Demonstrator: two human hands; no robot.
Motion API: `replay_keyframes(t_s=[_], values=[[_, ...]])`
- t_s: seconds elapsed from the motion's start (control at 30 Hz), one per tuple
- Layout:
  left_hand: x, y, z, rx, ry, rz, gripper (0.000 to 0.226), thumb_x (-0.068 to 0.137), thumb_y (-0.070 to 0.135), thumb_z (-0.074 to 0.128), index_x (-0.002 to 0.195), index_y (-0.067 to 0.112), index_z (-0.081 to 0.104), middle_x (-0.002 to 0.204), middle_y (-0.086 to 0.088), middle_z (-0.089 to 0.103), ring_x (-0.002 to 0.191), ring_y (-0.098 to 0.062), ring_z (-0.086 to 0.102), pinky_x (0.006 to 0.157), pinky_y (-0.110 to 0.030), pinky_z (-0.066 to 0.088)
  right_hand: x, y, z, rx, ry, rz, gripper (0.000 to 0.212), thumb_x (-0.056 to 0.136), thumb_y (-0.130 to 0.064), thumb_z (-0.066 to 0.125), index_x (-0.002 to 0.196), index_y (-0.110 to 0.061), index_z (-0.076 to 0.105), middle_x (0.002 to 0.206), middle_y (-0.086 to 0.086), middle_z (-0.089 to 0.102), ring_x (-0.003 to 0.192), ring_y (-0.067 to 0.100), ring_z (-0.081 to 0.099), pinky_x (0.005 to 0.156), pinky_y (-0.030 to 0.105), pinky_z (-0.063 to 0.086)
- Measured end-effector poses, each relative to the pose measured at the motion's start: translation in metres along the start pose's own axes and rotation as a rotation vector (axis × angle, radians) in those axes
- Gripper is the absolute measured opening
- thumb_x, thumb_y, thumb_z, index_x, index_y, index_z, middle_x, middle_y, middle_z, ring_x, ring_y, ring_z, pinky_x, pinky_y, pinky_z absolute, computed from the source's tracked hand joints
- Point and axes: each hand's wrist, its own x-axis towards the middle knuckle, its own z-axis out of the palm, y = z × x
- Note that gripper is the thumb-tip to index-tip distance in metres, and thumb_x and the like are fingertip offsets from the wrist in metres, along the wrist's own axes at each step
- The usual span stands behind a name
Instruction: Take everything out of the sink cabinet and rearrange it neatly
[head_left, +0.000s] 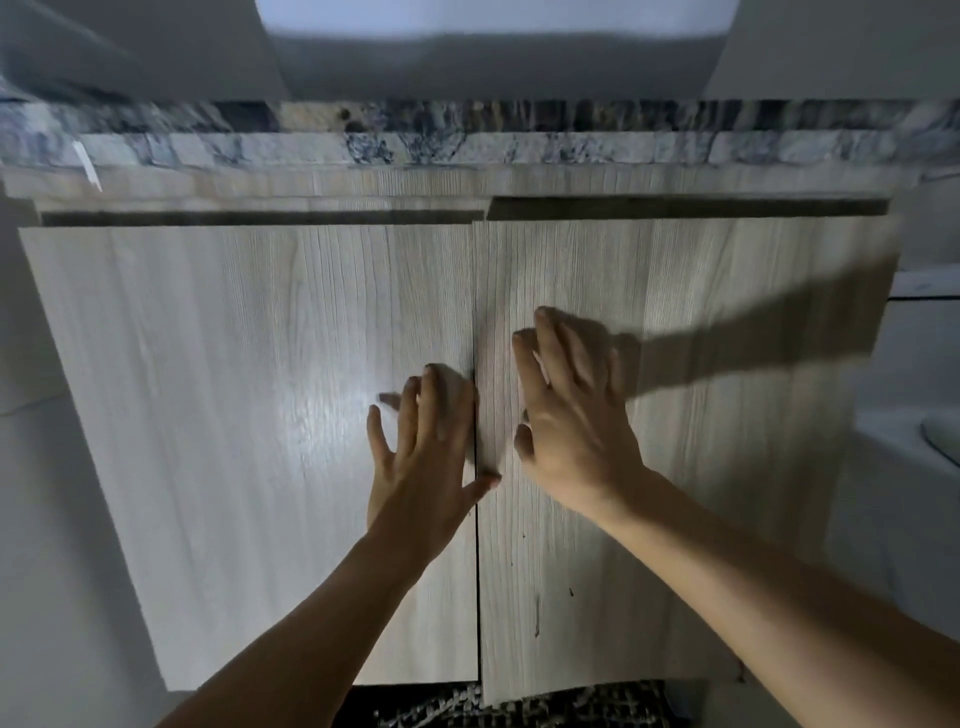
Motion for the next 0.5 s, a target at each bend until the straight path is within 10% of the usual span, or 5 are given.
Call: replay_keyframes(t_s=[0.37,0.5], values=[[0.004,-0.001,0.007,0.227,-0.039,0.023,0.094,0.077,0.067,0.057,0.149,0.016,0.025,0.154,-0.021,0.025,0.138,-0.041,0.032,0.101,-0.065,0.033,0.007,-0.004,0.013,-0.025,0.035,0.037,0.074,0.069,-0.005,0.059,0.140,-0.004,0.043,0.152,0.018,0.032,0.140,0.037,0.031,0.105,0.062,0.034],[-0.012,0.005,-0.014,0.074,-0.203,-0.009,0.098,0.073,0.064,0.064,0.149,0.018,0.024,0.156,-0.020,0.022,0.140,-0.040,0.031,0.103,-0.066,0.029,0.010,-0.001,-0.022,0.115,-0.176,0.003,0.089,0.077,-0.013,0.071,0.150,-0.010,0.020,0.160,0.010,0.010,0.147,0.028,0.013,0.118,0.054,0.014]])
